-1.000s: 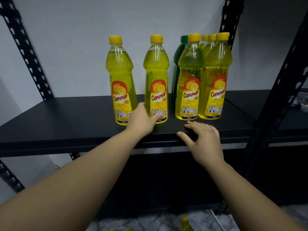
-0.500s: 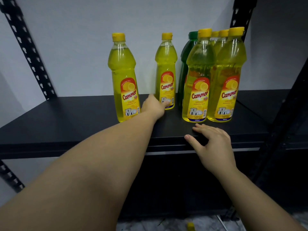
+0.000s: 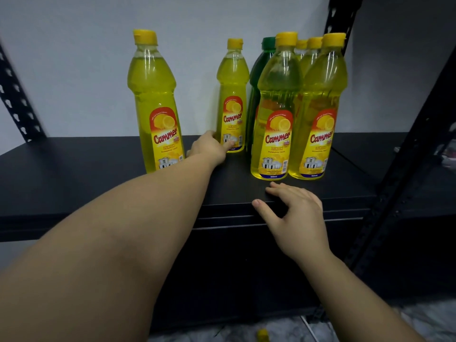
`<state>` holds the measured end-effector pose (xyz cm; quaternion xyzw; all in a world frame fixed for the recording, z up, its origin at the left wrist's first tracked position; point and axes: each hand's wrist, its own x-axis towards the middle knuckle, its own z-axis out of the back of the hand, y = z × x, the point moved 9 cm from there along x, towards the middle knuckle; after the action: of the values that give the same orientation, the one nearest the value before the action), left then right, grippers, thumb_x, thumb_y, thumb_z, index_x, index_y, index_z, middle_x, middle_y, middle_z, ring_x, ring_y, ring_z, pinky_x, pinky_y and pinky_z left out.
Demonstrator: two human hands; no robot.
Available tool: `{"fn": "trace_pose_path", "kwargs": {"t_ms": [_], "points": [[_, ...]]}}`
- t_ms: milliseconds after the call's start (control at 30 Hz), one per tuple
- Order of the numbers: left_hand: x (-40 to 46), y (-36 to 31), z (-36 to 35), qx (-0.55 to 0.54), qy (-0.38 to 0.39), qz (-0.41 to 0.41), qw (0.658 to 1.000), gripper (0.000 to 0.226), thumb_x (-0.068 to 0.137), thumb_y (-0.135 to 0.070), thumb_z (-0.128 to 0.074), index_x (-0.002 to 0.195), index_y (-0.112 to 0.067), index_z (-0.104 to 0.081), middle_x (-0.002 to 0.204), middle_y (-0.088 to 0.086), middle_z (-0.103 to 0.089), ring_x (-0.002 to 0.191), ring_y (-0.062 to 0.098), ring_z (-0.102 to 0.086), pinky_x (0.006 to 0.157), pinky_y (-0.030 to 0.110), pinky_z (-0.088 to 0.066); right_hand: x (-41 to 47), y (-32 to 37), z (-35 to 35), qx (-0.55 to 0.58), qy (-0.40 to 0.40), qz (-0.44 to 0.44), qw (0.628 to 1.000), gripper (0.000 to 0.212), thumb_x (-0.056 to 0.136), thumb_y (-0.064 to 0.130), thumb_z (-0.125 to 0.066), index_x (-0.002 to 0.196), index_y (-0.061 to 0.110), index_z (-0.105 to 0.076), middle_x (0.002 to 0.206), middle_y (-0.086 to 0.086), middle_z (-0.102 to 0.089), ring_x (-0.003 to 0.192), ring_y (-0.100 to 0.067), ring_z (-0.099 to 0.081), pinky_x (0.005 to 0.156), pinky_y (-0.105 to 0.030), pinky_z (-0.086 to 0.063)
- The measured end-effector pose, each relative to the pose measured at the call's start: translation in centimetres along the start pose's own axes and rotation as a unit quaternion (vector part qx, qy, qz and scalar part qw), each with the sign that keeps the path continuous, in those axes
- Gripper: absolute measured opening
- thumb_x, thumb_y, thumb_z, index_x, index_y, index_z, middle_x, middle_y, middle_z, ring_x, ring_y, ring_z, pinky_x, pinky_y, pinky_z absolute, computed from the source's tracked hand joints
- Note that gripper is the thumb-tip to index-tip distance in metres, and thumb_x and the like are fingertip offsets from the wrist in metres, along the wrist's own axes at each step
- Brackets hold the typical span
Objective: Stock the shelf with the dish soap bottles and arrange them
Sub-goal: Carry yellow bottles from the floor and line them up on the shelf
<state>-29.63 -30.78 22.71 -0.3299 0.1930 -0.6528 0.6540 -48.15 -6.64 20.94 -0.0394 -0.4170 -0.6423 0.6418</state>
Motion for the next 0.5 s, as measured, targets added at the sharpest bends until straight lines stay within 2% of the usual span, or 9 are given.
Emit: {"fn": "trace_pose_path", "kwargs": {"t_ms": [67, 167, 267, 333, 433, 500], "points": [[-0.1, -0.1, -0.1, 0.018, -0.001, -0.005, 1.0, 0.075, 0.091, -0.073, -0.06, 0.153, -0.032, -0.048, 0.148, 0.002, -0.06, 0.138, 0.034, -0.052, 0.11, 0.052, -0.039, -0.1, 0.1, 0.0, -0.002, -0.003, 0.006, 1.0, 0.048, 0.088, 0.059, -0.067, 0.122, 0.026, -0.075, 0.131, 0.012, -0.068, 0.128, -0.007, -0.055, 0.117, -0.037, -0.029], [-0.8, -0.4, -0.5, 0.048, 0.023, -0.028, 0.998, 0.069, 0.098, -0.067, -0.054, 0.155, -0.031, -0.042, 0.151, 0.005, -0.057, 0.138, 0.036, -0.053, 0.108, 0.05, -0.044, -0.2, 0.3, 0.1, -0.002, -0.003, 0.017, 1.0, 0.046, 0.089, 0.058, -0.068, 0.121, 0.026, -0.074, 0.13, 0.012, -0.069, 0.127, -0.007, -0.056, 0.115, -0.036, -0.029], [-2.3, -0.1, 0.1, 0.054, 0.03, -0.02, 0.998, 0.078, 0.098, -0.061, -0.061, 0.154, -0.013, -0.036, 0.148, 0.015, -0.057, 0.134, 0.038, -0.055, 0.103, 0.047, -0.05, -0.2, 0.2, 0.3, -0.004, 0.005, 0.024, 1.0, 0.046, 0.089, 0.059, -0.065, 0.123, 0.028, -0.073, 0.131, 0.014, -0.068, 0.127, -0.006, -0.055, 0.113, -0.03, -0.025], [-3.9, 0.0, 0.9, 0.051, 0.027, -0.028, 0.998, 0.081, 0.097, -0.056, -0.066, 0.154, -0.008, -0.034, 0.148, 0.017, -0.056, 0.135, 0.038, -0.055, 0.1, 0.043, -0.049, -0.2, 0.2, 0.3, -0.006, 0.013, 0.03, 0.999, 0.047, 0.089, 0.061, -0.064, 0.123, 0.03, -0.072, 0.132, 0.014, -0.067, 0.127, -0.005, -0.054, 0.112, -0.028, -0.022], [-7.2, -0.2, 1.9, 0.049, 0.039, -0.088, 0.994, 0.067, 0.094, -0.051, -0.071, 0.147, -0.017, -0.048, 0.144, 0.008, -0.06, 0.131, 0.029, -0.058, 0.094, 0.035, -0.045, -0.2, 0.2, 0.4, -0.004, 0.018, 0.032, 0.999, 0.048, 0.089, 0.06, -0.063, 0.124, 0.029, -0.072, 0.133, 0.014, -0.067, 0.128, -0.006, -0.054, 0.111, -0.028, -0.022], [-9.3, -0.1, 2.9, 0.024, 0.035, -0.117, 0.992, 0.048, 0.091, -0.048, -0.076, 0.13, -0.023, -0.062, 0.132, 0.0, -0.066, 0.123, 0.021, -0.061, 0.09, 0.031, -0.044, -0.2, 0.3, 0.4, -0.006, 0.021, 0.03, 0.999, 0.049, 0.089, 0.06, -0.064, 0.125, 0.029, -0.072, 0.134, 0.013, -0.066, 0.129, -0.007, -0.053, 0.112, -0.028, -0.022]]}}
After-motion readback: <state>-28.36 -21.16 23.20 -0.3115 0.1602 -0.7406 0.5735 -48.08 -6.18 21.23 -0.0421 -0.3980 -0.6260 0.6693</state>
